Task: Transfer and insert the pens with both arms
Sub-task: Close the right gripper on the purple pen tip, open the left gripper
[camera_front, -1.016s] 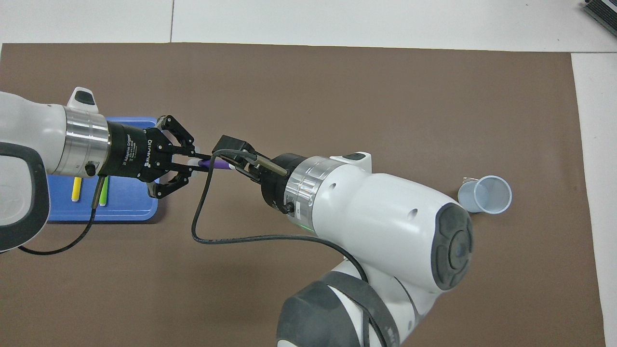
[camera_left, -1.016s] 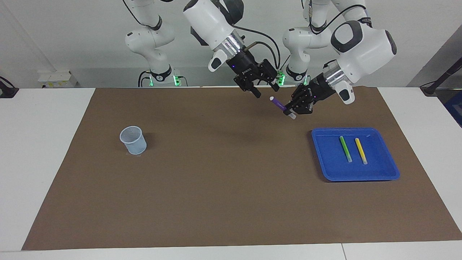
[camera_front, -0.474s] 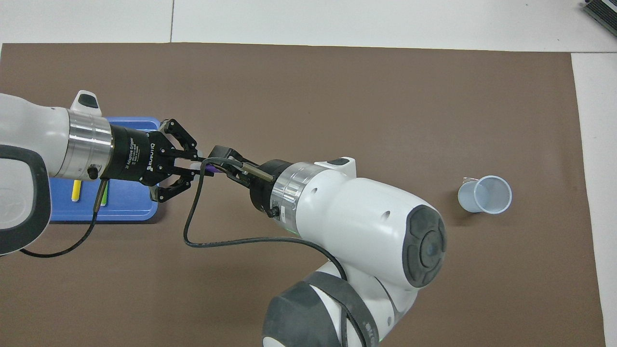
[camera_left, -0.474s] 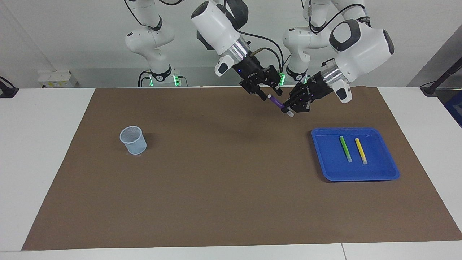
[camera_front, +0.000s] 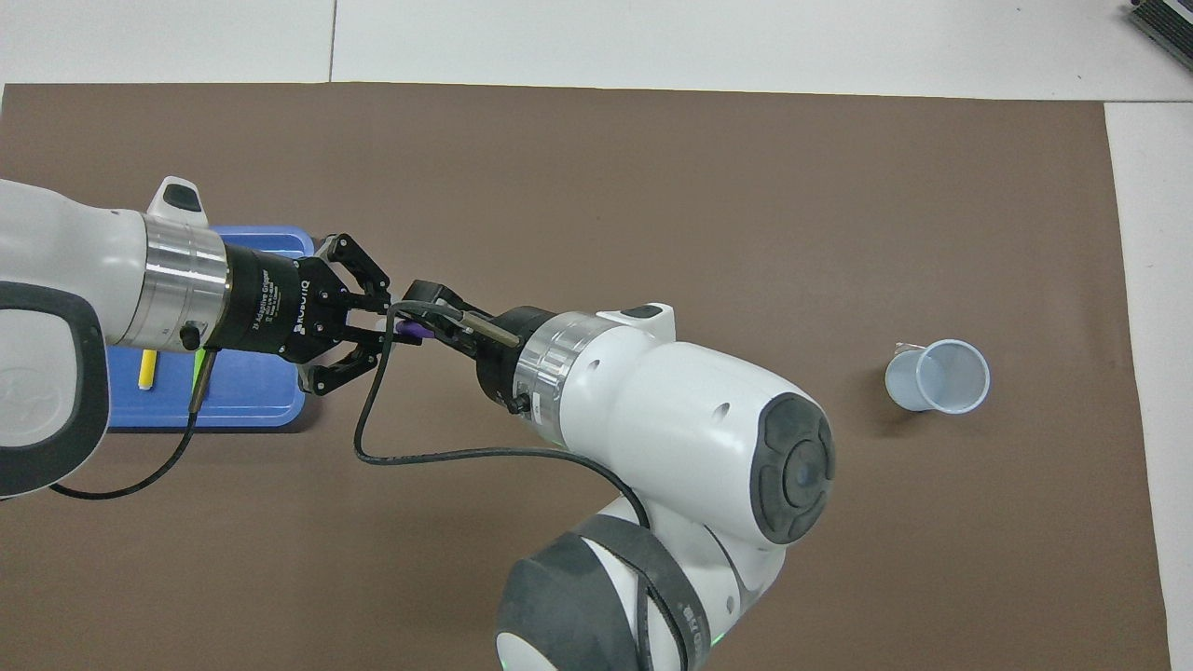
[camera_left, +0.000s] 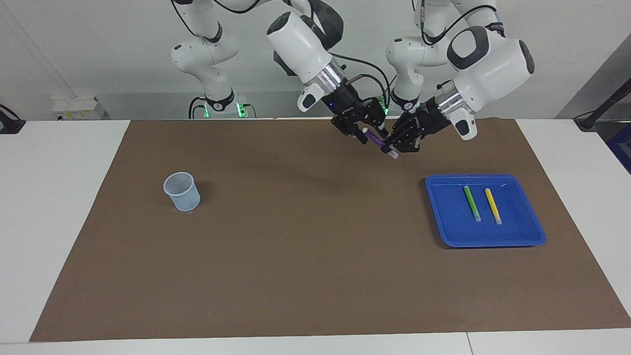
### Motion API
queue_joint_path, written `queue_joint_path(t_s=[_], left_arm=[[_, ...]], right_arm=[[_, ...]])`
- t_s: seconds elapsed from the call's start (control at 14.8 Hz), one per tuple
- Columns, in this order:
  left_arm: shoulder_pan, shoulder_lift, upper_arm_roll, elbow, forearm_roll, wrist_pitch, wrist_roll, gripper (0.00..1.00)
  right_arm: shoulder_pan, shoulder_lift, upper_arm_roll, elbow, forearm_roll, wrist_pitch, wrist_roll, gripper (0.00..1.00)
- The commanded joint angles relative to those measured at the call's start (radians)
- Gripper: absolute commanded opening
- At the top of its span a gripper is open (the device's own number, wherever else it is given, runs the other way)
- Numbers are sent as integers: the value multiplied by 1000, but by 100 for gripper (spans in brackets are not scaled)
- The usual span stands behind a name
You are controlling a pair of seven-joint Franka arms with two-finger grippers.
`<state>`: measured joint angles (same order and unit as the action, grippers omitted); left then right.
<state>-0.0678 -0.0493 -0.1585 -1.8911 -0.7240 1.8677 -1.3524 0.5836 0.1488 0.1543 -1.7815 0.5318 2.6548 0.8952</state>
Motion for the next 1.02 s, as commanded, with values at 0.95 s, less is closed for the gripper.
queue_joint_path(t_s=[0.95], left_arm=[[-12,-38,17,-28,-14,-30,-16,0]], right_arm=[[16,-3,-4,-6,4,14,-2,45]])
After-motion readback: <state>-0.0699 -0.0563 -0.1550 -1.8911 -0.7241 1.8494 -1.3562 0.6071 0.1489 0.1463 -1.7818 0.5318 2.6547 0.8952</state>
